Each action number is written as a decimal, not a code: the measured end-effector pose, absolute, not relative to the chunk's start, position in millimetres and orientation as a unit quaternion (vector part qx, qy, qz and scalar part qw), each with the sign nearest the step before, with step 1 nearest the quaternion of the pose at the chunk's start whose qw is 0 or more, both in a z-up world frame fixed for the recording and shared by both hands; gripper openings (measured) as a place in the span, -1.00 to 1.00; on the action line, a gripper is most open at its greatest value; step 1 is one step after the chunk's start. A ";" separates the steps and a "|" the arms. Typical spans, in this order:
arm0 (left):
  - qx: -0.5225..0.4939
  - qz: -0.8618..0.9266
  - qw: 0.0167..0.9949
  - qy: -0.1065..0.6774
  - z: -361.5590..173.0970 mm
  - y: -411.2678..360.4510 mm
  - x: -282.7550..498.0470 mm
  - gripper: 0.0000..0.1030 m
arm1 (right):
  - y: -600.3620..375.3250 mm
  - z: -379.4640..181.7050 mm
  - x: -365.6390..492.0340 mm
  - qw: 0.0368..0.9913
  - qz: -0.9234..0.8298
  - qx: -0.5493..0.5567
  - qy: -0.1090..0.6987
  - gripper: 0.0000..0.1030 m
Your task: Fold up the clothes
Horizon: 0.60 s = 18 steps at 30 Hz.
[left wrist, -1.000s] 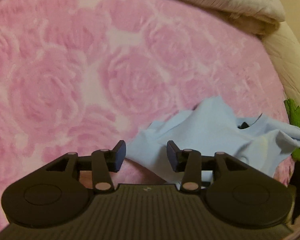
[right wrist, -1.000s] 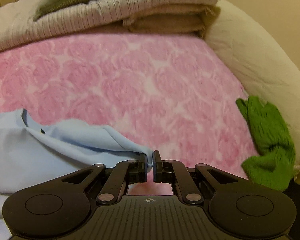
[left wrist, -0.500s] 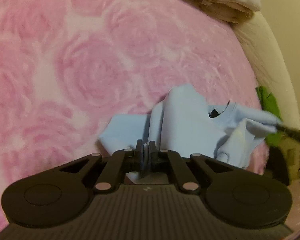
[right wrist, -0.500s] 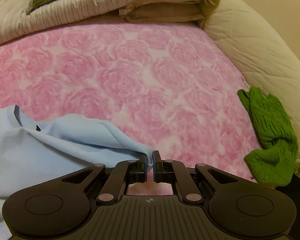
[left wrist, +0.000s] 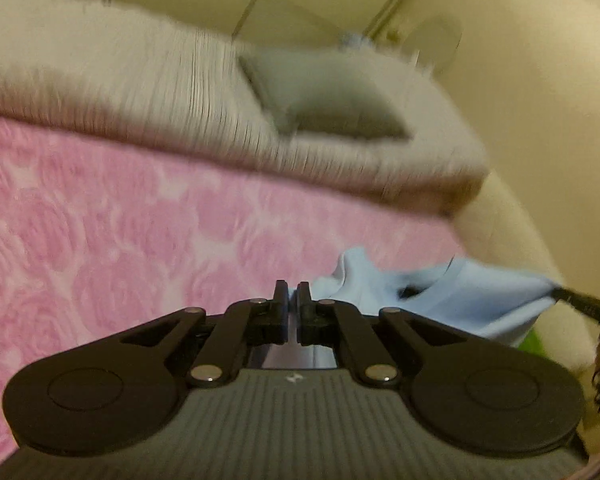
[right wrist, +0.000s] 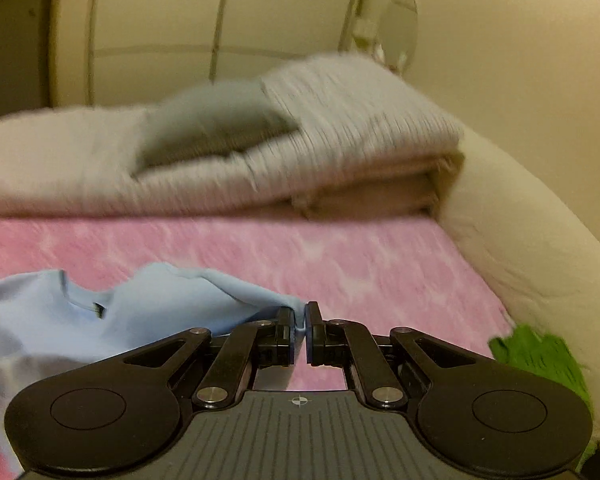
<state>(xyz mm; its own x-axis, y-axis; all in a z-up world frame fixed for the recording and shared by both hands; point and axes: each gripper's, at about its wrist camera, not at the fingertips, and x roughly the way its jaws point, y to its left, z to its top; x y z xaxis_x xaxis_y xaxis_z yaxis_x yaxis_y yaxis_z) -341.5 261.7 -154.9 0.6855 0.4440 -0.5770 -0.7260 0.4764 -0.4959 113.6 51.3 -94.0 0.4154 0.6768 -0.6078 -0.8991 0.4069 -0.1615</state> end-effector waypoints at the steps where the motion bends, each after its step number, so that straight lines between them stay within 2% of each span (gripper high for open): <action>1: -0.365 0.358 0.843 0.168 -138.7 251.6 -349.7 -0.99 | 47.3 -83.0 107.3 0.803 0.503 -0.234 0.219 -0.93; 9: -0.315 0.424 0.848 0.046 -34.2 196.4 -426.0 -0.99 | 6.8 3.5 60.6 0.771 0.600 -0.165 0.139 -0.93; 18: -0.253 0.482 0.839 -0.007 56.1 122.2 -506.9 -0.99 | -12.1 67.2 36.1 0.730 0.662 -0.134 0.105 -0.93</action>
